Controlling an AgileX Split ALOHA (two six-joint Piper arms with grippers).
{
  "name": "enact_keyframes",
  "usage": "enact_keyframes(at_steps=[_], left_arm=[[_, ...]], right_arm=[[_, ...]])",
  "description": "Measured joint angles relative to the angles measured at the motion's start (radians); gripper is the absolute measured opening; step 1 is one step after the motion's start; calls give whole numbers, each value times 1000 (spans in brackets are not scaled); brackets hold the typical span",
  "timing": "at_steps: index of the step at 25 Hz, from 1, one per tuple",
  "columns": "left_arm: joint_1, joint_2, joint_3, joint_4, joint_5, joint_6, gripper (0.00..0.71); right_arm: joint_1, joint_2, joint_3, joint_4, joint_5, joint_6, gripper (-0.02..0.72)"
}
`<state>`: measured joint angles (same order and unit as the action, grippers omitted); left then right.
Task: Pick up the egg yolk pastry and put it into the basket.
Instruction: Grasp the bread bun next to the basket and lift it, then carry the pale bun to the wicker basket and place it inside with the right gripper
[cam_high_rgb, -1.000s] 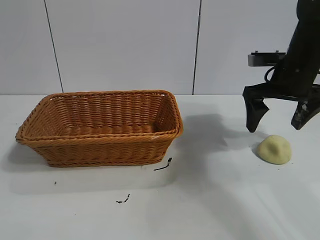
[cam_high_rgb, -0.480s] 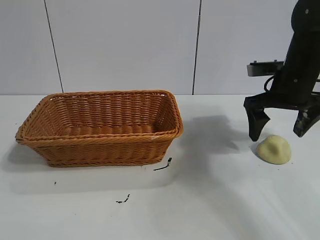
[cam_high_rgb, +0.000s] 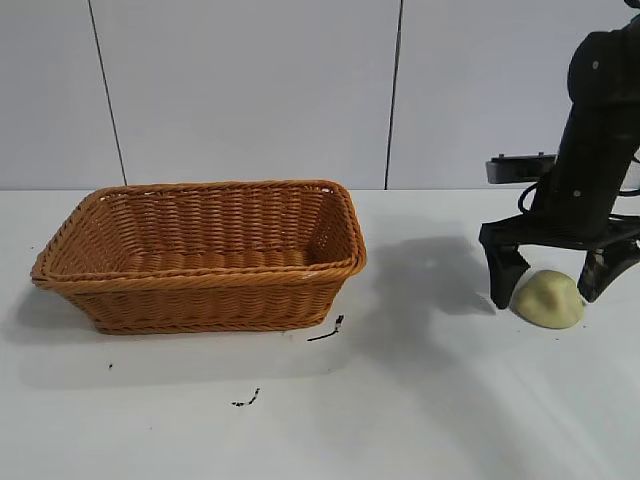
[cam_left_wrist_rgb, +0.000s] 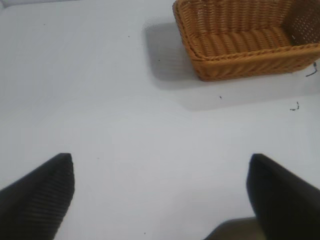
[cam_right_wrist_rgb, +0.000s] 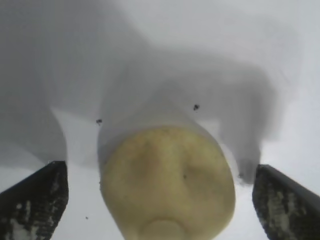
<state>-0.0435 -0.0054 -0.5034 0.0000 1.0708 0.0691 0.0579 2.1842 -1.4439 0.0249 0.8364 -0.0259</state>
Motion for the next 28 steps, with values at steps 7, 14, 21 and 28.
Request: enact_keyframes(at_steps=[7,14,21,28], left_arm=[[0,0,0,0,0,0,696],[0,0,0,0,0,0,696],[0,0,0,0,0,0,696],[0,0,0,0,0,0,696]], right_arm=[[0,4,0,-1,4,1,470],[0,-8,-2,-12,7,8,191],[0,-98,-99,-15,110,10,168],[16,-131,-388,-7,330,26,168]])
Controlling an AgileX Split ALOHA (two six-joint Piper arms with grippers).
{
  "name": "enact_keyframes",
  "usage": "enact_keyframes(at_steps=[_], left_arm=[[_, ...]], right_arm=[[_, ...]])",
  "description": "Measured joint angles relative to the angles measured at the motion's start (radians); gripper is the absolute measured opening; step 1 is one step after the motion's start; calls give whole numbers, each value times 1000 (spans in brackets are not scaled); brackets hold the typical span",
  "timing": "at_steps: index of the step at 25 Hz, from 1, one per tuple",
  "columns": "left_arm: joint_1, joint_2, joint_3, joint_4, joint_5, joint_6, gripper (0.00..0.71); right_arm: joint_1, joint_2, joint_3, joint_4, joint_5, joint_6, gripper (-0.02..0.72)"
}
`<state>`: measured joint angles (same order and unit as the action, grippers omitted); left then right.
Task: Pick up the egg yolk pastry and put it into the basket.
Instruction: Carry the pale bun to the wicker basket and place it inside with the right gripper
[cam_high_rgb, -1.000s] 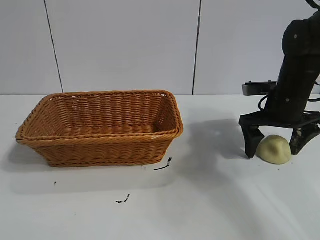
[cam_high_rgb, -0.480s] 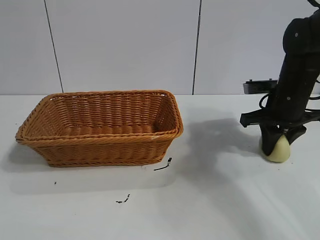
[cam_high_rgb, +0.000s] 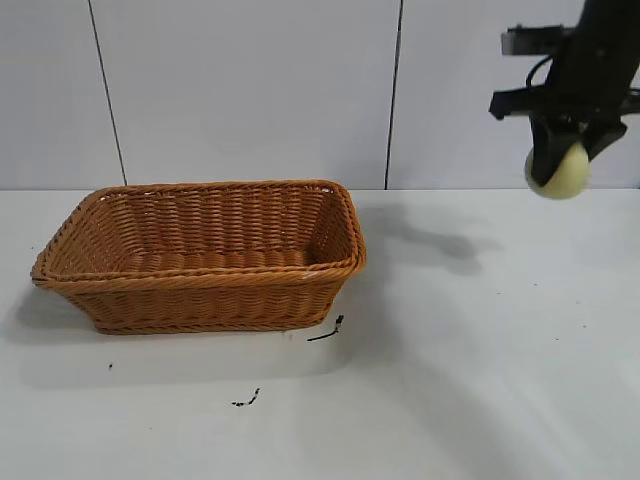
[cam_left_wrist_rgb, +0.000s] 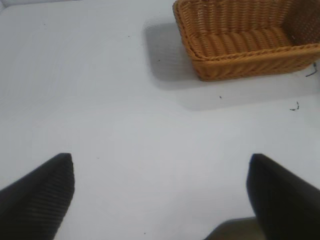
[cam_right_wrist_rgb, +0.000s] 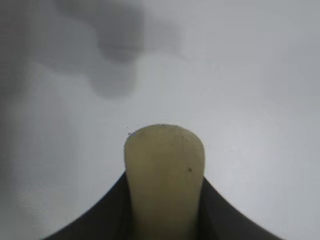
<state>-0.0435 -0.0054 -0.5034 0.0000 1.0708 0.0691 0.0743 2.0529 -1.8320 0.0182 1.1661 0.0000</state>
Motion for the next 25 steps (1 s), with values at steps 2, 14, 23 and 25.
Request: enact_keyframes(at_steps=[2,14,23,25], left_arm=[[0,0,0,0,0,0,696],[0,0,0,0,0,0,696],[0,0,0,0,0,0,696],[0,0,0,0,0,0,696]], right_arm=[[18,0,-69,-2,17,20,168],[296,115,-326,-8,44,38,167],[513,234,-333,-4,-82,38,166],[527,273,-333,-1,-116,40,166]])
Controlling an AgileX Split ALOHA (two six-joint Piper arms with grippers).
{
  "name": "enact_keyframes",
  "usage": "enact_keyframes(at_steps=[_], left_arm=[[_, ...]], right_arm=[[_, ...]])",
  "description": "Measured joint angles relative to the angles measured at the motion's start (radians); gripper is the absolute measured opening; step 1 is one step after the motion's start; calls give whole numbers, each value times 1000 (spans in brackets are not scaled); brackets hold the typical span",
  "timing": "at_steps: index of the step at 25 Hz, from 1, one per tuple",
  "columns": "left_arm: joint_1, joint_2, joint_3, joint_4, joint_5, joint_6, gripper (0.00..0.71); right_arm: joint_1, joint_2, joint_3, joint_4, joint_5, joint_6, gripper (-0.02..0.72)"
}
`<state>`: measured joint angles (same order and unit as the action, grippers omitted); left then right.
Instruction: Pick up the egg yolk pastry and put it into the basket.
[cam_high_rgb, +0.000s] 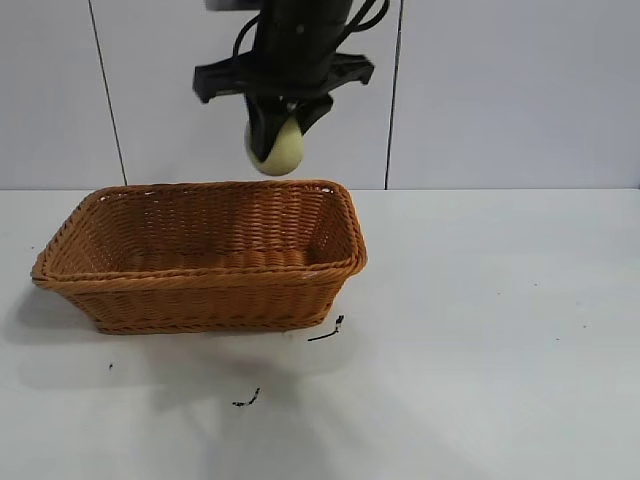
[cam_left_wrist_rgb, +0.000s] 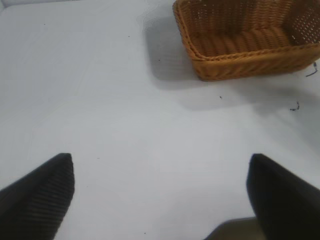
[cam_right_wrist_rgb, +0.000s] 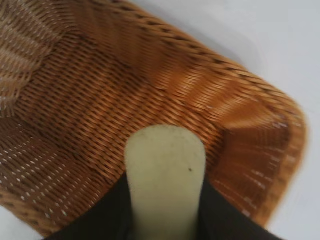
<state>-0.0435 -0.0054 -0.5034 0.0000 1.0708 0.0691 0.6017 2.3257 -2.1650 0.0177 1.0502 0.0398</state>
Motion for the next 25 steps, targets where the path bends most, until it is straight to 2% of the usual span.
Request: enact_keyframes(at_steps=[7,9,10,12,15,17,20,25], left_arm=[[0,0,0,0,0,0,696],[0,0,0,0,0,0,696],[0,0,0,0,0,0,696],[0,0,0,0,0,0,696],[0,0,0,0,0,0,696],[0,0,0,0,0,0,696],[0,0,0,0,0,0,696],[0,0,0,0,0,0,696]], right_arm=[[2,125,0,7,-40,2,168],[2,138,0,8,-44,2,190],[2,140,0,8,-45,2,220],[2,142,0,11,-46,1,327],[2,140,-2,5,-47,-7,564],[2,134,-15,-8,-43,-10,648],[2,104,-68,-18,-8,-13,683],[-3,58,-191,-26,59,-13,693]])
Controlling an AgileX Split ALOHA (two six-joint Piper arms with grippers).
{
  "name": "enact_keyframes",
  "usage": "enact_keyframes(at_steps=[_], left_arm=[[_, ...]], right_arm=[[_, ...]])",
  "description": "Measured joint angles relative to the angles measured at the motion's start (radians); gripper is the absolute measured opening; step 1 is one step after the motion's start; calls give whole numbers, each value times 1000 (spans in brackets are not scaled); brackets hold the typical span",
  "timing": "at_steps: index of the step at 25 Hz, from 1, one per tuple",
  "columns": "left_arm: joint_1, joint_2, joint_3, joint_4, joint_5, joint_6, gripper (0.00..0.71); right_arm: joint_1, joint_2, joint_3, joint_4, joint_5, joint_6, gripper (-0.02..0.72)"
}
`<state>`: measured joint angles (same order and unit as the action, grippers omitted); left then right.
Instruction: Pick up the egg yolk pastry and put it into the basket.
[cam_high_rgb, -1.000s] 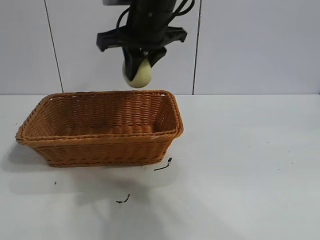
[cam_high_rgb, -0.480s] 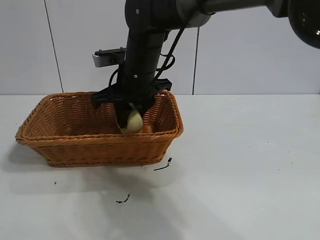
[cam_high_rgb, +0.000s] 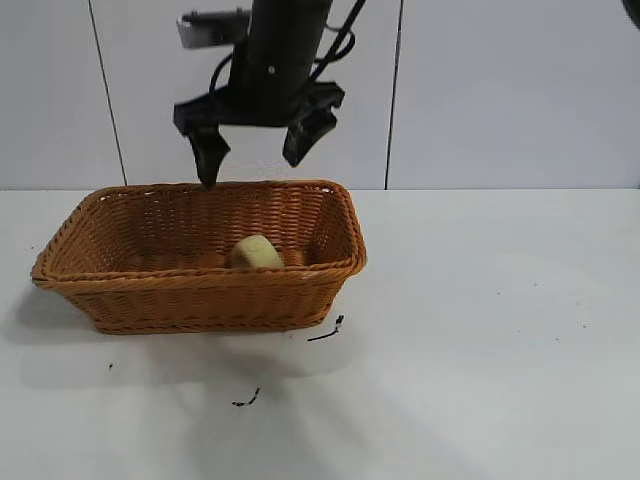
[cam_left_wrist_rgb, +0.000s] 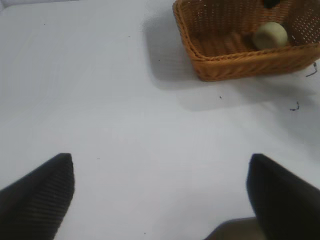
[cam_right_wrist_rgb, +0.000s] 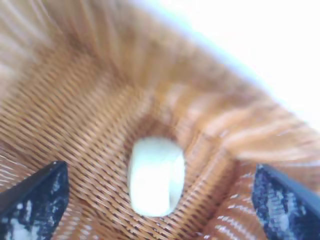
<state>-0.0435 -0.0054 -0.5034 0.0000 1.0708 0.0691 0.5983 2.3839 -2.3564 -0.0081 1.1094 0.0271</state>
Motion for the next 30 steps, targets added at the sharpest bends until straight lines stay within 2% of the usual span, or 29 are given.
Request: enact_keyframes(at_steps=[5,15,22,25,30], left_arm=[[0,0,0,0,0,0,696],[0,0,0,0,0,0,696],[0,0,0,0,0,0,696],[0,0,0,0,0,0,696],[0,0,0,0,0,0,696]], right_arm=[[-70,-3,-58,0,28,1,693],[-360,-3,-58,-5,101,8,693],[-535,-3,-58,-8,103,10,693],[-573,-4,-58,-5,103,11,693],[-578,-42,-47,8,103,12,693]])
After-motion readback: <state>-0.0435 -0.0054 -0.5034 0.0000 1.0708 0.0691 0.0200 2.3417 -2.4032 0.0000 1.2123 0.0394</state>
